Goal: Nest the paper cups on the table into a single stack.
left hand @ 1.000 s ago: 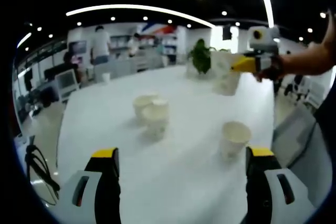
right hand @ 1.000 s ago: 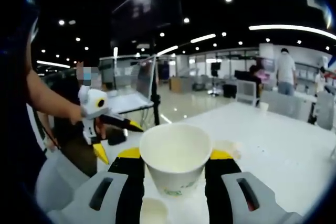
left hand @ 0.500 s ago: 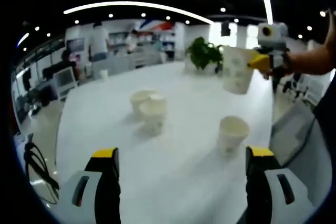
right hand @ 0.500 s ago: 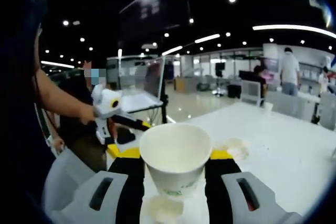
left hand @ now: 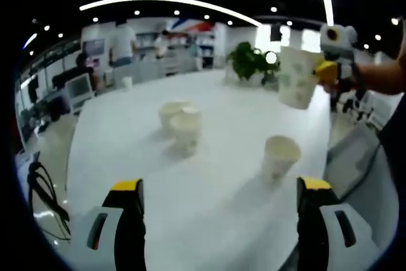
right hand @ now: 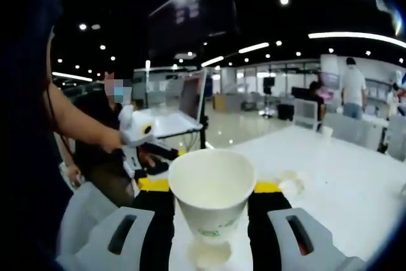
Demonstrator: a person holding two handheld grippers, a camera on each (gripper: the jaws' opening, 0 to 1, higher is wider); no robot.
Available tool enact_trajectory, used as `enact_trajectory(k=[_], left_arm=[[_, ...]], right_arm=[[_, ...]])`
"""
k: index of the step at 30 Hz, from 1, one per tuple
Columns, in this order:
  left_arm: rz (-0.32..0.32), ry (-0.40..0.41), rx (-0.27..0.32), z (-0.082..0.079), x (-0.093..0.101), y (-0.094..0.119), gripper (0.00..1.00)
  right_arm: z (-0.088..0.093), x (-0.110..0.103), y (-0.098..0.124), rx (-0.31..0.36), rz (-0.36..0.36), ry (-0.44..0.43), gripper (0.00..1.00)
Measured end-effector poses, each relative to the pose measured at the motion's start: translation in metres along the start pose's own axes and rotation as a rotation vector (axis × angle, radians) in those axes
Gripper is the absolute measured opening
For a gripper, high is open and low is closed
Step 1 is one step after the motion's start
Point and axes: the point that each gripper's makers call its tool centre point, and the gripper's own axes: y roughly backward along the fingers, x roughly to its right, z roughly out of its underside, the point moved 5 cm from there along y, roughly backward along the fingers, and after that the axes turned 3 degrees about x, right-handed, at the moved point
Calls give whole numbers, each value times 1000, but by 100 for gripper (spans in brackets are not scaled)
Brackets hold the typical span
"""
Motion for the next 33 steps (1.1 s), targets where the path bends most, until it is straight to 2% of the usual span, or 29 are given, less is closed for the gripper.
enact_trajectory(k=[14, 21, 26, 33], left_arm=[[-13, 7, -5, 4, -1, 2, 100], [-11, 10, -9, 5, 0, 2, 100], [-15, 12, -13, 6, -1, 2, 100], [-15, 11, -10, 5, 0, 1, 100]], right_arm=[[8, -6, 2, -1, -2, -13, 42], [11, -5, 3, 13, 9, -33, 42], [17, -3, 2, 32, 25, -2, 43], [26, 2, 1, 52, 44, -19, 43]])
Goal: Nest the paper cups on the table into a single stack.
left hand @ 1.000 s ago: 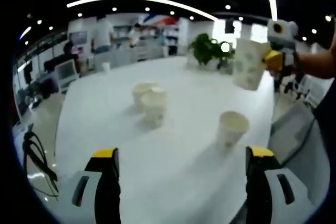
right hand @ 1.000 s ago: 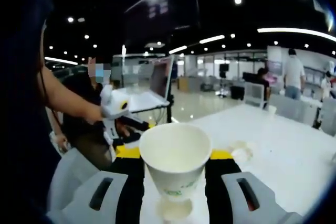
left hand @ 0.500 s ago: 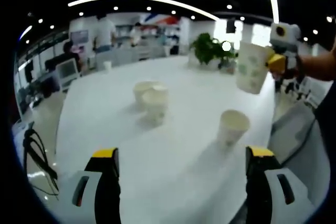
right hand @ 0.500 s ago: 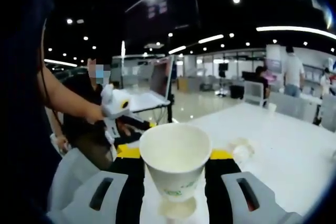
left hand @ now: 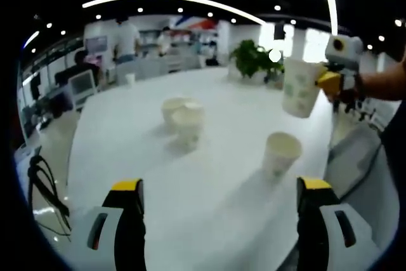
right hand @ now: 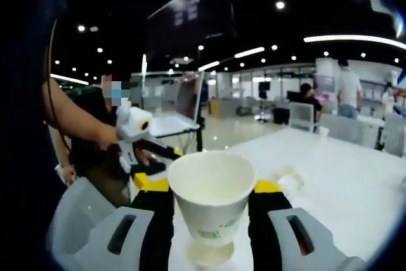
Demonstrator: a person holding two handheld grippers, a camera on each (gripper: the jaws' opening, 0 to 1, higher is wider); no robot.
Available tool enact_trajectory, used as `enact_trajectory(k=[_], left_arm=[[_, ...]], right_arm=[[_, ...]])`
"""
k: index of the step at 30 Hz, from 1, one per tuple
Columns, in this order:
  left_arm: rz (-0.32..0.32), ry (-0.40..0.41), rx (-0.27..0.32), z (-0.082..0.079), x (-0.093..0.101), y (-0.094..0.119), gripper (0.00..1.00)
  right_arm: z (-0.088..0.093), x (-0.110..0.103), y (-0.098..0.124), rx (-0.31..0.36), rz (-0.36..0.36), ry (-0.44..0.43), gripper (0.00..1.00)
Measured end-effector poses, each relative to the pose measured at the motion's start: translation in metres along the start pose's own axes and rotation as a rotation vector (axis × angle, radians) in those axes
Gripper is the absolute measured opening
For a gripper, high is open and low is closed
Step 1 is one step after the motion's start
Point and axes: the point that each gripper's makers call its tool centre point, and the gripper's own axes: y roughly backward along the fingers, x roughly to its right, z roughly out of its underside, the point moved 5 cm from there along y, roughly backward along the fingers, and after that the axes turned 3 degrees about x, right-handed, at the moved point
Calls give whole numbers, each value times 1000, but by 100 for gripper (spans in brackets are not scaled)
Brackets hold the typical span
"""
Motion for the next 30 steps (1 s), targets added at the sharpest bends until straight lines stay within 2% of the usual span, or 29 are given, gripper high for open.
enact_trajectory(k=[18, 30], left_arm=[[-3, 3, -15, 6, 0, 2, 100], [-9, 7, -16, 7, -1, 5, 100]], right_arm=[[26, -3, -7, 4, 10, -40, 42], [55, -3, -10, -38, 27, -62, 42]])
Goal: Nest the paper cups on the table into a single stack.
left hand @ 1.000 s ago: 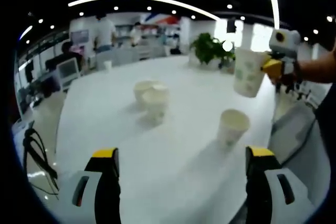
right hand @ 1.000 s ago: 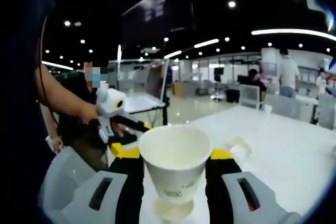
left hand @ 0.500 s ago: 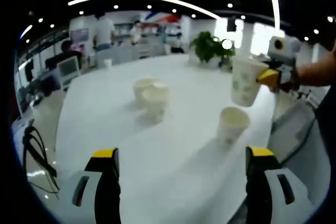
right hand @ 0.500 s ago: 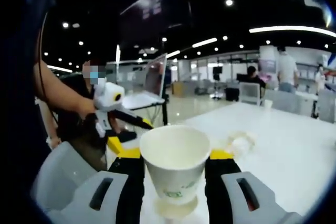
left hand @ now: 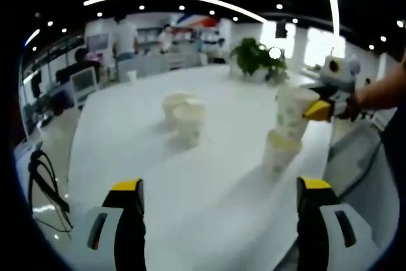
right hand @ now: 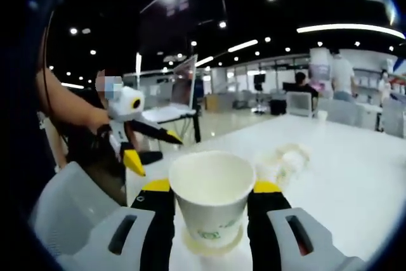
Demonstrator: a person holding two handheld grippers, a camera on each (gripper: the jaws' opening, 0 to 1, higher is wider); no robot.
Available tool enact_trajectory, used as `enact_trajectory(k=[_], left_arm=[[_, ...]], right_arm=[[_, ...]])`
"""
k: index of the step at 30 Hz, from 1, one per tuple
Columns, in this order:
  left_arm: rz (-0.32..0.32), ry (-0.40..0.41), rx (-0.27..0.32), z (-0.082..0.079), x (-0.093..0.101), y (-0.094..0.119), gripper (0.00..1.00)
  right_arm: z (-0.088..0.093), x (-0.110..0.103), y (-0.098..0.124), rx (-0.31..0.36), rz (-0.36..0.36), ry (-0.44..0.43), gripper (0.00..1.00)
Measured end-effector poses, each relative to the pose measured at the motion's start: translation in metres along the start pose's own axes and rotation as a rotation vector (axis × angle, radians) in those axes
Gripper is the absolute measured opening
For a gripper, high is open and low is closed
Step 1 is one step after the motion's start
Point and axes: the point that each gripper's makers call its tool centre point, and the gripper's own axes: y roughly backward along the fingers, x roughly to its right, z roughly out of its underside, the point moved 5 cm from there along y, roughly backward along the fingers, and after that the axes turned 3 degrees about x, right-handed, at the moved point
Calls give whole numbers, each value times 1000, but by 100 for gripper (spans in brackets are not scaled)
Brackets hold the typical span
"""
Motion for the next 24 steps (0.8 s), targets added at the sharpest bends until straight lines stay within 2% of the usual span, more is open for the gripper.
enact_trajectory(k=[24], left_arm=[[-2, 1, -2, -2, 0, 0, 100]], right_arm=[[22, 0, -10, -62, 20, -9, 42]])
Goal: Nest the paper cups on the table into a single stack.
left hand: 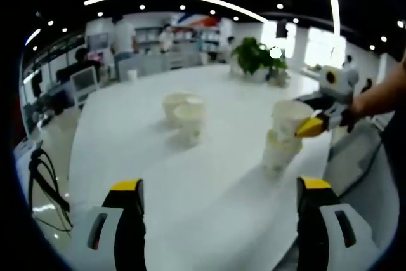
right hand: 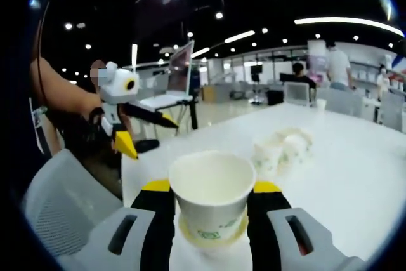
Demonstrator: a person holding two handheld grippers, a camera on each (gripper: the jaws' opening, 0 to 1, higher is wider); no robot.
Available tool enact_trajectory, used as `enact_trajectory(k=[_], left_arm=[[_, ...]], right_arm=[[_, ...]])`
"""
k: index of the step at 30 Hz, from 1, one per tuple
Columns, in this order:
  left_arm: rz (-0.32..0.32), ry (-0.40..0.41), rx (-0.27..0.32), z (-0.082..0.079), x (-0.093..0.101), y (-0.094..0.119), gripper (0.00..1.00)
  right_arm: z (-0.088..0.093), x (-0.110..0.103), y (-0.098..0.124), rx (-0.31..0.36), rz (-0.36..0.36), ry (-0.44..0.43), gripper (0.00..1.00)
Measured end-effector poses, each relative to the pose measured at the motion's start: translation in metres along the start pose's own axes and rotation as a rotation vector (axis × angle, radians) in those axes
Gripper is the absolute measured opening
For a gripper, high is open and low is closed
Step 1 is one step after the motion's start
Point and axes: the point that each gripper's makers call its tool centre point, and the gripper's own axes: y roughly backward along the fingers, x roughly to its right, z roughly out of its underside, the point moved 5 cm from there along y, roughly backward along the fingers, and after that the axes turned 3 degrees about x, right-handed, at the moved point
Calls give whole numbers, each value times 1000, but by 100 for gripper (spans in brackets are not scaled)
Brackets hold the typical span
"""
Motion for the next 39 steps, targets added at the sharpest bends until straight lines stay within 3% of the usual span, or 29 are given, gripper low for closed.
enact_trajectory(k=[24, 39], left_arm=[[3, 13, -3, 4, -1, -1, 100], [4, 19, 0, 5, 3, -1, 100]], right_arm=[[23, -3, -3, -94, 13, 20, 43], [22, -4, -1, -119, 13, 30, 48]])
